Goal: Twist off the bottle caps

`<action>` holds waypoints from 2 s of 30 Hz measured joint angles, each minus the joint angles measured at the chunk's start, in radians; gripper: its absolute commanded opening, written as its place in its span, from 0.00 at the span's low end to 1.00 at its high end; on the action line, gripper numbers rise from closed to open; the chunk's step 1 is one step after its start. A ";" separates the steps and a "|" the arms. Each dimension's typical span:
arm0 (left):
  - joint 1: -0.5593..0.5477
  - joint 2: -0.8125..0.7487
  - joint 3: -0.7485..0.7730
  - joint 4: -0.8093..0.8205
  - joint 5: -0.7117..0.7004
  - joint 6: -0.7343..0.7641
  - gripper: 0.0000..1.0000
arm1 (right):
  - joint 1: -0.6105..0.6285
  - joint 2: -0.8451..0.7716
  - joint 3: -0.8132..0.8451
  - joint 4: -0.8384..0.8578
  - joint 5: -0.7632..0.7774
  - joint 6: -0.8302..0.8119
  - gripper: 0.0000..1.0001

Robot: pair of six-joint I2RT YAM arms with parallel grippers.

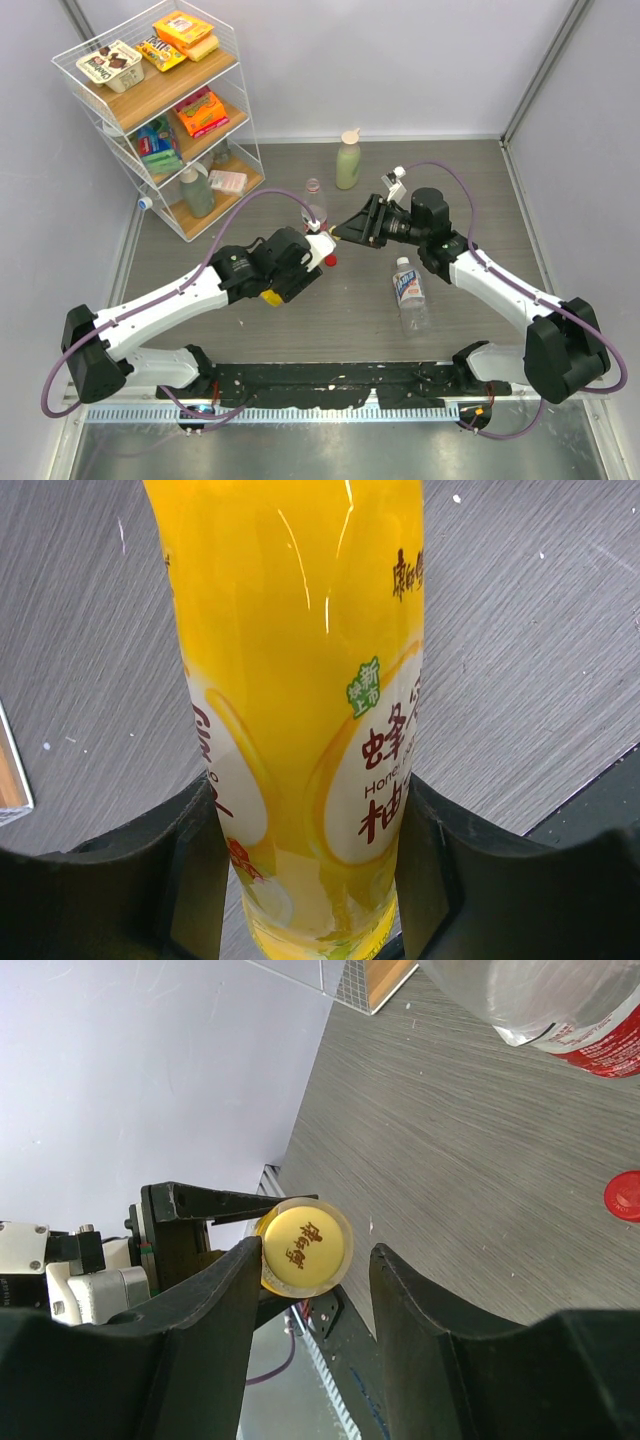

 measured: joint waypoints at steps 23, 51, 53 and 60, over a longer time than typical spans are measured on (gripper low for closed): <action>-0.001 0.000 0.000 0.000 -0.005 0.000 0.40 | 0.009 0.000 0.000 0.061 0.019 0.051 0.51; -0.008 0.002 0.021 -0.030 -0.020 0.000 0.35 | 0.031 -0.032 -0.068 0.151 0.056 0.036 0.02; -0.008 -0.003 0.026 -0.035 -0.011 0.000 0.34 | 0.031 -0.040 -0.080 0.176 0.053 0.034 0.02; -0.008 -0.053 0.047 -0.071 0.067 -0.002 0.29 | 0.031 -0.064 -0.105 0.284 -0.007 0.032 0.02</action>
